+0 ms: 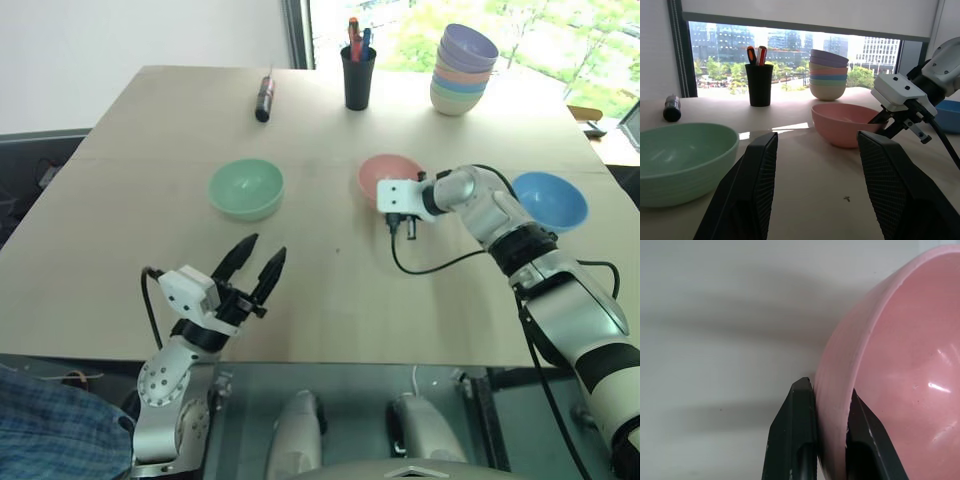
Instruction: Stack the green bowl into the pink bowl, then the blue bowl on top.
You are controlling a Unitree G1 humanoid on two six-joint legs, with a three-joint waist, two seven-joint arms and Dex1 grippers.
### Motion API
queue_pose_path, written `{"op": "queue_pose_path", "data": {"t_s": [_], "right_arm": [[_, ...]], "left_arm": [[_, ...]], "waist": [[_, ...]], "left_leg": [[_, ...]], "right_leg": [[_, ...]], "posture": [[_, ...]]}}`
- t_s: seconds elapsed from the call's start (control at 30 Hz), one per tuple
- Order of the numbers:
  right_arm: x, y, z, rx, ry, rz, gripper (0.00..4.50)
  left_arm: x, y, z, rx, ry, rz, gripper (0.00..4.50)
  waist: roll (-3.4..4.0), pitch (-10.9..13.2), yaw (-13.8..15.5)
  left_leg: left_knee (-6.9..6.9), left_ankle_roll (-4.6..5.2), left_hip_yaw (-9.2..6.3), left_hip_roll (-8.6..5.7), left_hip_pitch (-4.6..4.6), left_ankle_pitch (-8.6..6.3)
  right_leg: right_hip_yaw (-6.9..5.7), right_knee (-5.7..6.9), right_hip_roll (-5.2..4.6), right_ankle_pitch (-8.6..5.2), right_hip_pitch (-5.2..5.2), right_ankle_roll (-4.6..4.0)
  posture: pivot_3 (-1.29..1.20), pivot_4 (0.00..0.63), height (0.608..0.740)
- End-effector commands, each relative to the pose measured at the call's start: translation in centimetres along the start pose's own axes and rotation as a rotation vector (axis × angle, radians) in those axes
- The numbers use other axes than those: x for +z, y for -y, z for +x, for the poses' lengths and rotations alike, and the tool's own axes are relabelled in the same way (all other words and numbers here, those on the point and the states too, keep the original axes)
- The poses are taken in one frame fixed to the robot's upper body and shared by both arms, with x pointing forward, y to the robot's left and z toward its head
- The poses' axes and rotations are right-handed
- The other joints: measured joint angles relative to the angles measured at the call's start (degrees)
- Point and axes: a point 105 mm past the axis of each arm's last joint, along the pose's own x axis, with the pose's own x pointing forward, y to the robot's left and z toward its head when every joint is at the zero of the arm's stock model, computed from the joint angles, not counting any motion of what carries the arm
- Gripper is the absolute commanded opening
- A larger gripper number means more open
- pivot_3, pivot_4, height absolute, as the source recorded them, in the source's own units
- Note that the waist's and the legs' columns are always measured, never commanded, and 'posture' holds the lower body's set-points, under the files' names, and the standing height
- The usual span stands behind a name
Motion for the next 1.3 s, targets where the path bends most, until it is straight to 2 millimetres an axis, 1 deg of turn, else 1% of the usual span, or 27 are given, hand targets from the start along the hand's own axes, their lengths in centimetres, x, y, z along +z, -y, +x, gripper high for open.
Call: {"op": "queue_pose_path", "data": {"t_s": [0.03,0.17,0.27,0.37,0.4,0.57,0.67,0.73,0.77,0.8,0.83,0.87,0.9,0.93,1.0,1.03,1.07,1.1,1.23,1.3], "right_arm": [[1.6,1.2,-2.0,-0.037,0.057,-0.085,0.02],[3.2,-0.3,-4.1,0.01,0.118,-0.106,0.02],[4.2,-2.5,-5.8,0.063,0.145,-0.116,0.02],[5.1,-4.7,-6.7,0.105,0.15,-0.107,0.02],[5.3,-5.3,-6.9,0.112,0.148,-0.097,0.02],[5.9,-6.8,-6.8,0.086,0.11,-0.094,0.02],[5.3,-7.8,-6.4,0.105,0.073,-0.109,0.02],[5.1,-8.0,-6.3,0.11,0.061,-0.113,0.02],[5.0,-8.0,-6.3,0.108,0.056,-0.11,0.79],[4.9,-8.0,-6.3,0.105,0.053,-0.106,1.02],[4.8,-8.0,-6.3,0.101,0.05,-0.1,1.48],[4.8,-7.9,-6.3,0.093,0.049,-0.094,1.84],[4.8,-7.7,-6.3,0.074,0.056,-0.087,1.97],[4.9,-7.5,-6.3,0.054,0.063,-0.079,2.55],[5.1,-7.1,-6.6,0.016,0.083,-0.043,3.17],[5.3,-7.0,-6.9,0.007,0.106,0.009,3.52],[5.5,-7.0,-7.4,0.011,0.132,0.073,4.0],[5.8,-7.1,-8.0,0.019,0.162,0.133,4.31],[6.2,-7.2,-11.3,0.028,0.306,0.36,4.31],[5.8,-6.9,-13.3,0.0,0.379,0.488,4.31]], "left_arm": [[1.4,0.5,0.5,-0.038,0.054,0.036,2.67],[1.3,0.3,0.7,-0.053,0.05,0.031,2.67],[1.1,0.3,1.0,-0.072,0.046,0.027,2.67],[1.0,0.4,1.4,-0.091,0.046,0.02,2.67],[1.0,0.3,1.5,-0.096,0.046,0.019,2.67],[0.8,0.3,1.9,-0.123,0.047,0.019,2.67],[0.7,0.4,2.2,-0.14,0.049,0.012,2.67],[0.6,0.4,2.4,-0.145,0.05,0.011,2.67],[0.6,0.5,2.5,-0.146,0.051,0.01,2.67],[0.6,0.5,2.6,-0.148,0.051,0.01,2.67],[0.5,0.5,2.6,-0.153,0.05,0.007,2.67],[0.4,0.6,2.7,-0.16,0.048,0.004,2.67],[0.3,0.6,2.8,-0.167,0.047,0.005,2.67],[0.3,0.6,2.9,-0.172,0.046,0.005,2.67],[0.3,0.4,3.1,-0.175,0.045,0.01,2.67],[0.3,0.4,3.3,-0.181,0.044,0.013,2.67],[0.4,0.3,3.4,-0.186,0.045,0.015,2.67],[0.4,0.3,3.5,-0.192,0.045,0.019,2.67],[0.9,-0.4,4.0,-0.196,0.038,0.031,2.67],[1.1,-0.9,4.3,-0.194,0.034,0.037,2.67]], "waist": [[0.01,0.01,0.09],[0.01,0.01,0.16],[0.01,0.01,0.17],[0.01,0.0,0.18],[0.01,0.01,0.13],[0.0,0.0,0.02],[0.0,0.0,0.05],[-0.01,0.0,0.21],[0.0,0.0,0.19],[-0.01,0.0,0.16],[-0.01,0.0,0.14],[-0.01,0.0,0.09],[-0.01,0.0,0.08],[-0.01,0.0,0.07],[-0.01,0.0,0.08],[-0.01,0.0,0.11],[-0.01,0.0,0.12],[-0.01,0.0,0.22],[-0.03,0.0,0.32],[-0.04,0.0,0.4]], "left_leg": [[0.0,0.0,0.0,0.0,-0.01,0.0],[-0.03,0.0,-0.02,0.0,-0.04,0.0],[-0.04,0.0,-0.03,0.0,-0.03,0.0],[-0.04,0.0,-0.04,0.0,-0.02,0.0],[-0.03,0.0,-0.06,0.0,-0.02,0.0],[0.0,0.0,-0.08,0.0,0.02,0.0],[0.01,0.0,-0.07,0.0,0.01,0.0],[0.01,0.0,-0.08,-0.01,-0.01,0.0],[0.01,0.0,-0.08,-0.01,-0.01,0.0],[0.01,0.0,-0.07,-0.01,-0.01,0.0],[0.02,0.0,-0.08,-0.02,-0.01,0.0],[0.02,0.0,-0.08,-0.01,-0.01,0.0],[0.02,0.0,-0.07,-0.01,0.0,0.0],[0.01,0.0,-0.08,-0.01,0.0,0.0],[0.01,0.0,-0.09,-0.01,0.0,0.0],[0.01,0.0,-0.09,-0.01,0.0,0.0],[0.01,0.0,-0.1,-0.01,-0.01,0.0],[0.01,0.0,-0.1,-0.01,-0.02,0.0],[0.02,0.0,-0.14,-0.02,-0.05,0.0],[0.01,0.0,-0.17,-0.02,-0.04,0.0]], "right_leg": [[0.0,0.0,0.0,0.0,0.0,0.0],[-0.01,-0.04,-0.01,0.0,-0.02,0.0],[-0.03,-0.04,0.0,0.0,-0.01,0.0],[-0.03,-0.02,0.0,0.0,-0.01,0.0],[-0.05,-0.02,0.0,0.0,0.0,0.0],[-0.05,0.01,0.01,-0.01,0.01,-0.01],[-0.05,-0.01,0.0,-0.01,0.01,-0.01],[-0.06,-0.03,0.0,-0.01,0.01,-0.01],[-0.06,-0.03,0.0,-0.01,0.01,-0.01],[-0.05,-0.03,0.0,-0.01,0.01,-0.01],[-0.05,-0.02,0.01,-0.01,0.01,-0.01],[-0.05,-0.02,0.01,-0.01,0.01,-0.01],[-0.04,-0.02,0.01,-0.01,0.02,0.0],[-0.04,-0.02,0.01,-0.01,0.02,0.0],[-0.05,-0.02,0.02,-0.01,0.01,-0.01],[-0.05,-0.02,0.02,-0.01,0.01,-0.01],[-0.06,-0.02,0.02,-0.01,0.02,-0.01],[-0.06,-0.02,0.02,-0.01,0.01,-0.01],[-0.09,-0.06,0.0,-0.01,0.04,0.0],[-0.13,-0.06,0.0,-0.01,0.07,0.0]], "posture": [[0.0,0.15,0.74],[0.0,0.15,0.74],[0.0,0.15,0.74],[0.0,0.15,0.74],[0.0,0.15,0.74],[0.0,0.15,0.74],[0.0,0.15,0.74],[0.0,0.15,0.74],[0.0,0.15,0.74],[0.0,0.15,0.74],[0.0,0.15,0.74],[0.0,0.15,0.74],[0.0,0.15,0.74],[0.0,0.15,0.74],[0.0,0.15,0.74],[0.0,0.15,0.74],[0.0,0.15,0.74],[0.0,0.15,0.74],[0.0,0.15,0.74],[0.0,0.15,0.74]]}}
